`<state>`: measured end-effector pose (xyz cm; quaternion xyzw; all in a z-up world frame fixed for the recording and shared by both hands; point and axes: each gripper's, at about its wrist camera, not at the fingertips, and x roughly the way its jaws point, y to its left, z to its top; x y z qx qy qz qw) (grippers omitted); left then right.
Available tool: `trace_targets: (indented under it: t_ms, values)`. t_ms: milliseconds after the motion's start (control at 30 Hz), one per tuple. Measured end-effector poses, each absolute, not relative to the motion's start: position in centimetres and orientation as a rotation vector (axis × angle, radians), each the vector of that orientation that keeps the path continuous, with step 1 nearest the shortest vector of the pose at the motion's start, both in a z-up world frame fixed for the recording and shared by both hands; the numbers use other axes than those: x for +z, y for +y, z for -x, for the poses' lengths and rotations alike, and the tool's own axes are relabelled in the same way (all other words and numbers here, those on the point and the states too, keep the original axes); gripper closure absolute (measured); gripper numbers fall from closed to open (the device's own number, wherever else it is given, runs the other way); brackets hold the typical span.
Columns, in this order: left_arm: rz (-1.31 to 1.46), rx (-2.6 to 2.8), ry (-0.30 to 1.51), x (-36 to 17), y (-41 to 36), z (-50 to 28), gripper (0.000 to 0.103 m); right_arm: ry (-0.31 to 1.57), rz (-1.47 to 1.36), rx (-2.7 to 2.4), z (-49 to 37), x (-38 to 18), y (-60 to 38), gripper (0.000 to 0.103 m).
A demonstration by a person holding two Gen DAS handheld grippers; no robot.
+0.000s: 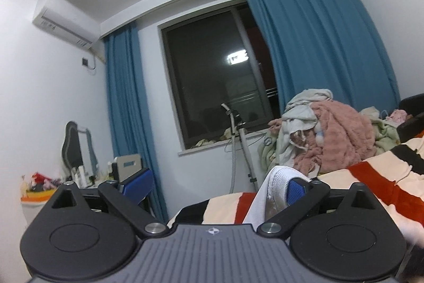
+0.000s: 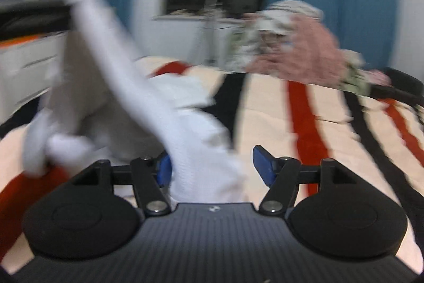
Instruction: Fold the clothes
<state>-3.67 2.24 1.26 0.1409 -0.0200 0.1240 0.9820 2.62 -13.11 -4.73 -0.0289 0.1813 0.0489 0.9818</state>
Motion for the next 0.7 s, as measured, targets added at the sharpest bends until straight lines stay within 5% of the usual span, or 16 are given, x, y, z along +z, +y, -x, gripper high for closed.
trace_targets:
  t_ms: [267, 433, 700]
  values:
    - [-0.151, 0.206, 0.158, 1.0, 5.4, 4.9, 0.003, 0.068, -0.219, -0.043, 0.9, -0.3, -18.8, 0.028]
    - [-0.131, 0.230, 0.284, -0.3, 6.8, 4.7, 0.003, 0.080, -0.198, -0.015, 1.8, 0.4, -18.8, 0.028]
    - [-0.263, 0.196, 0.233, -1.6, 4.2, 0.2, 0.004, 0.090, -0.130, 0.039, 1.9, 0.7, -18.3, 0.028]
